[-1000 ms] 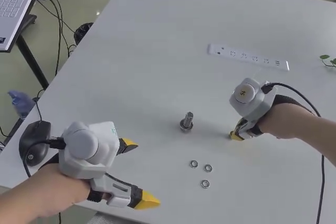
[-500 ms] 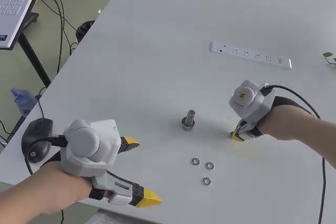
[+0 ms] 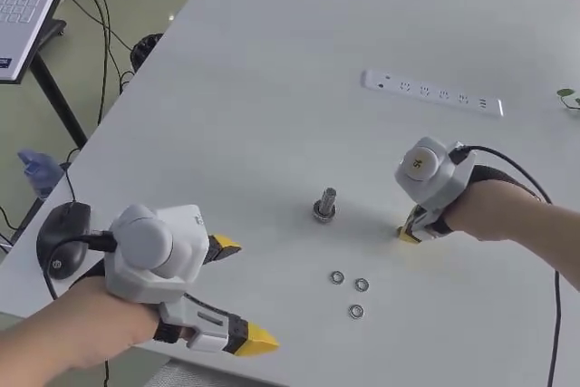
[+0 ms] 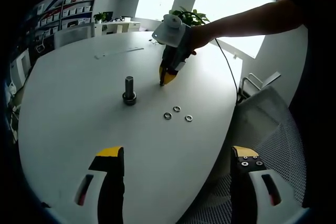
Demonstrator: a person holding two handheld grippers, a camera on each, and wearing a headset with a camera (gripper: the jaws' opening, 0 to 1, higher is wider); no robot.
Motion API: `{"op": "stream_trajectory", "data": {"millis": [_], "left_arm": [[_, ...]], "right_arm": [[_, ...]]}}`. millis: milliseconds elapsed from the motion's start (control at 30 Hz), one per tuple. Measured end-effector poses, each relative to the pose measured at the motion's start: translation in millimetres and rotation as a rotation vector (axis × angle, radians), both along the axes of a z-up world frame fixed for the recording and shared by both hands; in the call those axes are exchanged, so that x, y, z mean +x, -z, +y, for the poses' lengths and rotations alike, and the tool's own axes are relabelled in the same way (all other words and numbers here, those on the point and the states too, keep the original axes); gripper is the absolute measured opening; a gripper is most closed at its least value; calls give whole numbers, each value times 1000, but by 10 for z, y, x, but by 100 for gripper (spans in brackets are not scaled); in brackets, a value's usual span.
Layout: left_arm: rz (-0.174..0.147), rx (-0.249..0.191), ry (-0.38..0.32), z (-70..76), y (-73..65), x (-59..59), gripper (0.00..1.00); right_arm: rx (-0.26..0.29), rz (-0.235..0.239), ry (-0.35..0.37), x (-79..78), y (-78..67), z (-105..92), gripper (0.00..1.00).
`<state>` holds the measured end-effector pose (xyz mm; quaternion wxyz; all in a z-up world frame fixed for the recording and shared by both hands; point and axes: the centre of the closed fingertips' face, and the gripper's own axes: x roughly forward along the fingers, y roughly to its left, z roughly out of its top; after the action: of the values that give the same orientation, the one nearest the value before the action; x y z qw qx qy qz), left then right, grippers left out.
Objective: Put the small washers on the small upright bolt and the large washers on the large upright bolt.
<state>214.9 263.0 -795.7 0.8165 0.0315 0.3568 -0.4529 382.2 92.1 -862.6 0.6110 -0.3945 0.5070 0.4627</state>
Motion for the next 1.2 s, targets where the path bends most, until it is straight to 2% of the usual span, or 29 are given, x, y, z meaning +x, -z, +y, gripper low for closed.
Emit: {"op": "stream_trajectory", "data": {"millis": [500, 733, 867, 1200], "left_arm": [[4, 0, 1, 11, 9, -21, 82], [6, 1, 1, 6, 14, -27, 82], [1, 1, 3, 0, 8, -21, 82], [2, 0, -2, 8, -4, -26, 82]], "right_arm": [[8, 8, 20, -34, 0, 7, 12], [5, 2, 2, -38, 5, 4, 13], [14, -4, -5, -27, 11, 8, 22], [17, 9, -11, -36, -16, 36, 22]]}}
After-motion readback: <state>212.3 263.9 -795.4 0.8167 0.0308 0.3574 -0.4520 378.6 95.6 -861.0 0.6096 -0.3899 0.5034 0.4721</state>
